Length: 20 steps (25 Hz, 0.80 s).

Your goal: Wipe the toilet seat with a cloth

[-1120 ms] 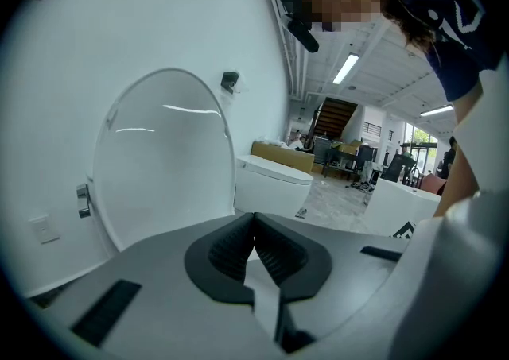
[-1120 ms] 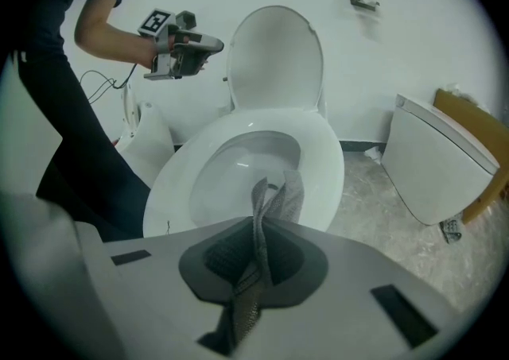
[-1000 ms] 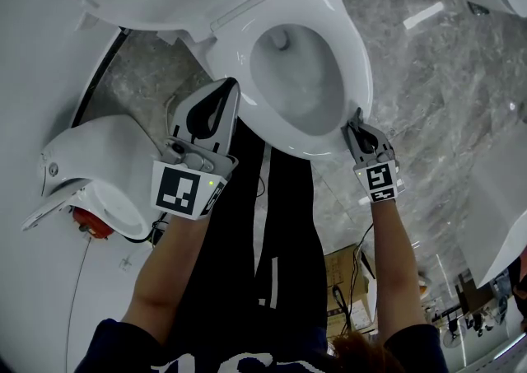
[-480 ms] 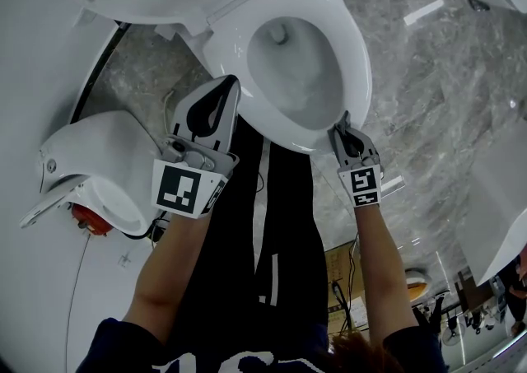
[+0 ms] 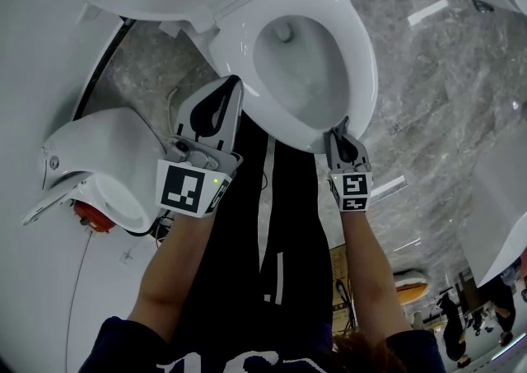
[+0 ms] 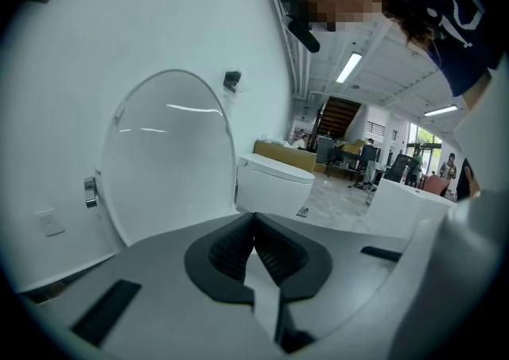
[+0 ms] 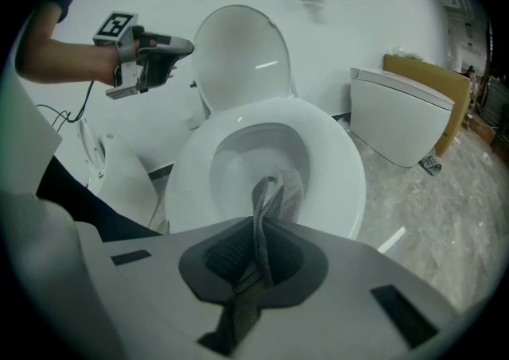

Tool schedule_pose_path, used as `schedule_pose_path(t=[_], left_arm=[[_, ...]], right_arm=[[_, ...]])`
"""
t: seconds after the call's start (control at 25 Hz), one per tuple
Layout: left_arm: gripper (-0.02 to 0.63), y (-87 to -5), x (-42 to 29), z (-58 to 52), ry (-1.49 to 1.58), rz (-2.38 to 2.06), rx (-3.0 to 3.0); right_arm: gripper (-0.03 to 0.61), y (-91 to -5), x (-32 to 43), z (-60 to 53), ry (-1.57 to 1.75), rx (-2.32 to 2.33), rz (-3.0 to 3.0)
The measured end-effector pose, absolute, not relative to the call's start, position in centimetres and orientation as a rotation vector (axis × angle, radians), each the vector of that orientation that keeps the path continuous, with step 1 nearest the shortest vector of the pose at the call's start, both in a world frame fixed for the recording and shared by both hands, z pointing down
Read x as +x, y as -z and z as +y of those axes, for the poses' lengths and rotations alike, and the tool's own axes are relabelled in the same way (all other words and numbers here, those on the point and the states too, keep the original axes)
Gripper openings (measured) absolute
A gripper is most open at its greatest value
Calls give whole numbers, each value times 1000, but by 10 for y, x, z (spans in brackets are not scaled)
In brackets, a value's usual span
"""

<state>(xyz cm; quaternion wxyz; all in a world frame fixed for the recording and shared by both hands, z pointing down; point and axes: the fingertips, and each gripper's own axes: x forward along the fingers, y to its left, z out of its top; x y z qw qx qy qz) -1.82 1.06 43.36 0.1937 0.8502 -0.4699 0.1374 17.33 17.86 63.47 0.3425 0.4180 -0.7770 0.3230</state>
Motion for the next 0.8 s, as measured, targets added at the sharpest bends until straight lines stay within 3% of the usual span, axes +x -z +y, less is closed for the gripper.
schedule_pose_path(t=[0.8], left_arm=[[9,-438,-41,7,-391,-1333,2370]], right_arm=[[26,-643,112,181,-1069,1223,-1874]])
